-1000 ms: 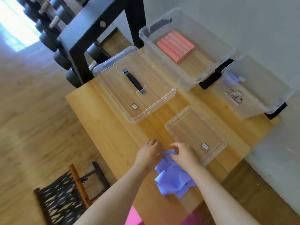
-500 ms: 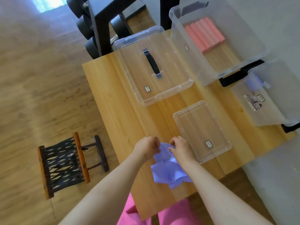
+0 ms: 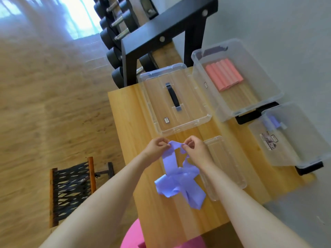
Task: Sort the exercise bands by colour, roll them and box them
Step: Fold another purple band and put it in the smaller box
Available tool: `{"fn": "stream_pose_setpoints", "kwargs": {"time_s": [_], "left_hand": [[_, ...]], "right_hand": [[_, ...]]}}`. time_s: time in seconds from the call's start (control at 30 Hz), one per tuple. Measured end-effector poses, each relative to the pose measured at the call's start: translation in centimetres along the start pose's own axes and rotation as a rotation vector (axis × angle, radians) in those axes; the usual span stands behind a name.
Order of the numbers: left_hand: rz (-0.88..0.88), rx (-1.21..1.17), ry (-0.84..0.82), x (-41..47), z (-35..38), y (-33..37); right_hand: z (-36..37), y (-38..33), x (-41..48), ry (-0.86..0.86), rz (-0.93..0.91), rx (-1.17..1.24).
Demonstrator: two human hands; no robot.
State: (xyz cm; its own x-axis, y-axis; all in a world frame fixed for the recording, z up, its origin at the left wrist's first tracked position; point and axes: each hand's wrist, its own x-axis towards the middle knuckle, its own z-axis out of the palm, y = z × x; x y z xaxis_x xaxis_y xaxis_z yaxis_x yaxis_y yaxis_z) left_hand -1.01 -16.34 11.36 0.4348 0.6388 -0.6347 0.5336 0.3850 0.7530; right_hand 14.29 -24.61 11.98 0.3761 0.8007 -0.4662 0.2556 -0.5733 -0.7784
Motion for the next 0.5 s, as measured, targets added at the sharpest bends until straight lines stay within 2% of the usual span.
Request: {"fn": "stream_pose_setpoints", "kwargs": {"time_s": [0.23,0.5], "left_hand": [[0.139,-0.087,-0.060,-3.2,-3.0,9.4],[0.448,-0.028,-0.109,-9.0,-5.8,21.9]], "right_hand": [[-5.4,-8.2,-0.6,-0.006,-0.069,0.182],[-14.0,-17.9,-5.0,0.057,-0.214,0.327]]}}
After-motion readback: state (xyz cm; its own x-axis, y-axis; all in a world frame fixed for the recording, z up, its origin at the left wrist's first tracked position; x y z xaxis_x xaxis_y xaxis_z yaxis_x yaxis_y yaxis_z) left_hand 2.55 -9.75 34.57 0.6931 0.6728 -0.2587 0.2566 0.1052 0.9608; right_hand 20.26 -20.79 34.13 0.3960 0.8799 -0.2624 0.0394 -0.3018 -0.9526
